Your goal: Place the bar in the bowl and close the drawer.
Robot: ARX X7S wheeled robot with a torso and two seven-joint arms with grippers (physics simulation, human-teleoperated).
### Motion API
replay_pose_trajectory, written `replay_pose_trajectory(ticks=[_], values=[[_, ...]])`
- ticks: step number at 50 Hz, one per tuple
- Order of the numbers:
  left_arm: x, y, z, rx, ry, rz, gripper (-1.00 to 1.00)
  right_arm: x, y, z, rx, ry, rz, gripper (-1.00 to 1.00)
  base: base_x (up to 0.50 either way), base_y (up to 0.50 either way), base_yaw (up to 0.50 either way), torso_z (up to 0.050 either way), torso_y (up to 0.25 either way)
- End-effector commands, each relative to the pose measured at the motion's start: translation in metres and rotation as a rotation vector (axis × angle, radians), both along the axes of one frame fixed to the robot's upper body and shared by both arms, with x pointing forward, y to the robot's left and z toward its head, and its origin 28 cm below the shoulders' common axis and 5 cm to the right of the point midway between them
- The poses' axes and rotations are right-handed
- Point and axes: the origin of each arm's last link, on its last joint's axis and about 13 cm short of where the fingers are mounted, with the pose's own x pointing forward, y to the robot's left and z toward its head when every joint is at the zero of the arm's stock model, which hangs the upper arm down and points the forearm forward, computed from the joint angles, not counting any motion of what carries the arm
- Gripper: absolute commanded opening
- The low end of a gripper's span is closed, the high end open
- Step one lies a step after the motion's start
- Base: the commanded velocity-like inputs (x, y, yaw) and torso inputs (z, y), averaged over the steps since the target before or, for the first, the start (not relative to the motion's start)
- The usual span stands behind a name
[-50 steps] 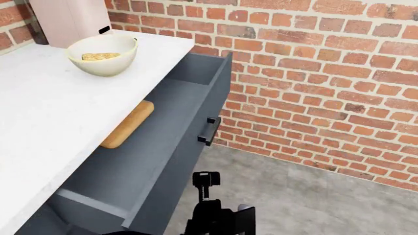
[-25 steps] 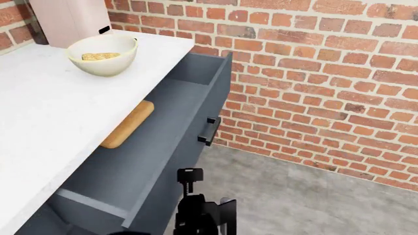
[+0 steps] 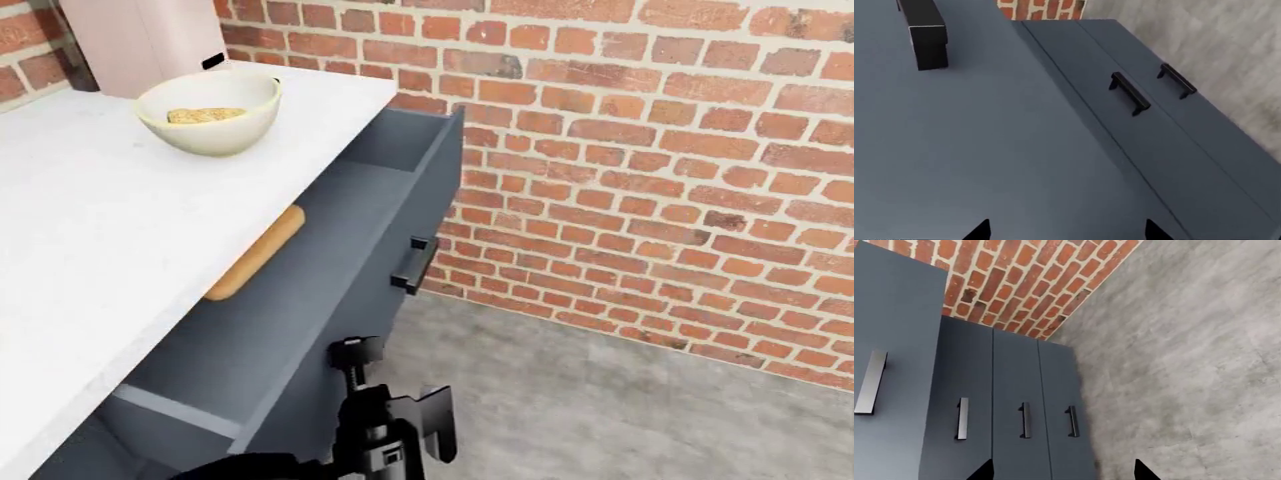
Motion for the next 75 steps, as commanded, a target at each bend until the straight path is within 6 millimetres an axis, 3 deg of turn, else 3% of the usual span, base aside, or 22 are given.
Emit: replay_pose_trajectory(ticks=[1,31,75], values=[[0.013,0.013,0.002,0.002,-0.066,0.083,1.0,0.0,0.001,-0.001,0.0,-0.001,0.0,1.0,0.0,0.0,0.0,0.0,0.0],[0.039,0.039,0.007,0.027,-0.227,0.157,1.0,0.002,0.004,-0.001,-0.002,0.0,0.004,1.0,0.0,0.0,0.0,0.0,0.0],[0.058,0.082,0.019,0.142,-0.277,0.301,1.0,0.0,0.01,-0.006,-0.002,0.004,0.006,1.0,0.0,0.0,0.0,0.0,0.002]])
